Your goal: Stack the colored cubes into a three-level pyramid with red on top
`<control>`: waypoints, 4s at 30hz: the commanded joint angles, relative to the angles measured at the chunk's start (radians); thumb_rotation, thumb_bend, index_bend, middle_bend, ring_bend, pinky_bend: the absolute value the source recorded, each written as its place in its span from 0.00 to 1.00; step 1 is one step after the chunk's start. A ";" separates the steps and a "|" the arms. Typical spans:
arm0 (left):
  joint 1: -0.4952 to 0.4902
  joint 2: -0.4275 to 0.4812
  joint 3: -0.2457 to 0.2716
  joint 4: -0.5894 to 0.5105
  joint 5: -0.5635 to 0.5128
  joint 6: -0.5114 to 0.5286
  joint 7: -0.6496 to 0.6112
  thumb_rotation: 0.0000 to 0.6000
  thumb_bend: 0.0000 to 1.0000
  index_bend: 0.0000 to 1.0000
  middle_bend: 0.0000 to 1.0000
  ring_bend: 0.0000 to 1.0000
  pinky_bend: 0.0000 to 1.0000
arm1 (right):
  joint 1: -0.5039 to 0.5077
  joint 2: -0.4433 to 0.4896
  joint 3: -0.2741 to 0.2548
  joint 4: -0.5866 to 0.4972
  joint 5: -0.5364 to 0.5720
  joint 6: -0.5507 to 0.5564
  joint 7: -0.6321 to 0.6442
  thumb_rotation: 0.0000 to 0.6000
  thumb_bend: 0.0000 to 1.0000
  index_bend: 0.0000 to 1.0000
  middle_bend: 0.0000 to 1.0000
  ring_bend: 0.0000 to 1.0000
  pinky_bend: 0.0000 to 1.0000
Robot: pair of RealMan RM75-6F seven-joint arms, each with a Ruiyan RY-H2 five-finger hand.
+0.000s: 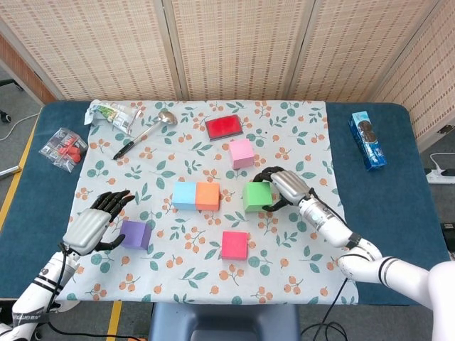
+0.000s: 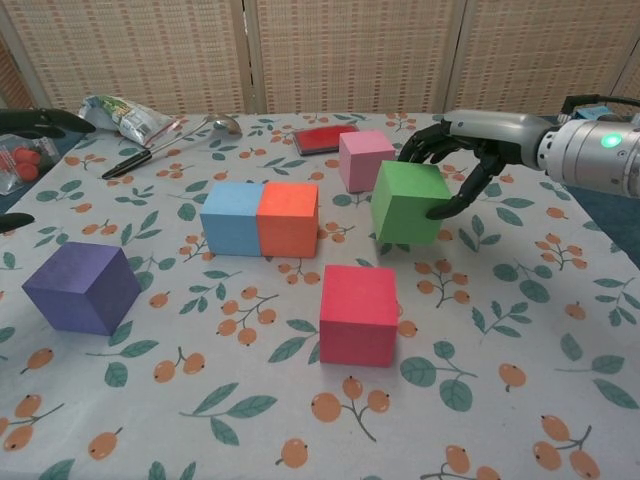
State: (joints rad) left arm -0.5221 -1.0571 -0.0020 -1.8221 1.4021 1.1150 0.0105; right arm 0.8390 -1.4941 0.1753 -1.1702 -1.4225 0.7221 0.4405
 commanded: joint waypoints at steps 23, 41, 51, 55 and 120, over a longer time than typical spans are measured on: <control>0.024 -0.009 -0.009 0.063 0.060 -0.012 -0.091 1.00 0.37 0.05 0.00 0.00 0.01 | 0.143 -0.170 0.096 0.029 0.329 -0.097 -0.382 1.00 0.08 0.38 0.36 0.15 0.15; 0.026 -0.007 -0.017 0.065 0.076 -0.024 -0.109 1.00 0.37 0.05 0.00 0.00 0.01 | 0.158 -0.183 0.095 0.054 0.388 -0.113 -0.424 1.00 0.08 0.38 0.36 0.15 0.15; 0.025 -0.010 -0.020 0.073 0.076 -0.035 -0.121 1.00 0.37 0.04 0.00 0.00 0.01 | 0.164 -0.199 0.098 0.068 0.387 -0.116 -0.417 1.00 0.08 0.38 0.36 0.15 0.15; 0.025 -0.009 -0.020 0.075 0.077 -0.037 -0.124 1.00 0.37 0.04 0.00 0.00 0.01 | 0.168 -0.206 0.099 0.076 0.385 -0.119 -0.414 1.00 0.08 0.38 0.36 0.15 0.15; 0.023 -0.016 -0.026 0.078 0.074 -0.063 -0.131 1.00 0.37 0.04 0.00 0.00 0.01 | 0.187 -0.221 0.099 0.129 0.351 -0.158 -0.371 1.00 0.08 0.37 0.36 0.15 0.15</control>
State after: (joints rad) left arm -0.4994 -1.0730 -0.0277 -1.7441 1.4760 1.0517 -0.1208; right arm 1.0258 -1.7147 0.2742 -1.0413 -1.0713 0.5643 0.0695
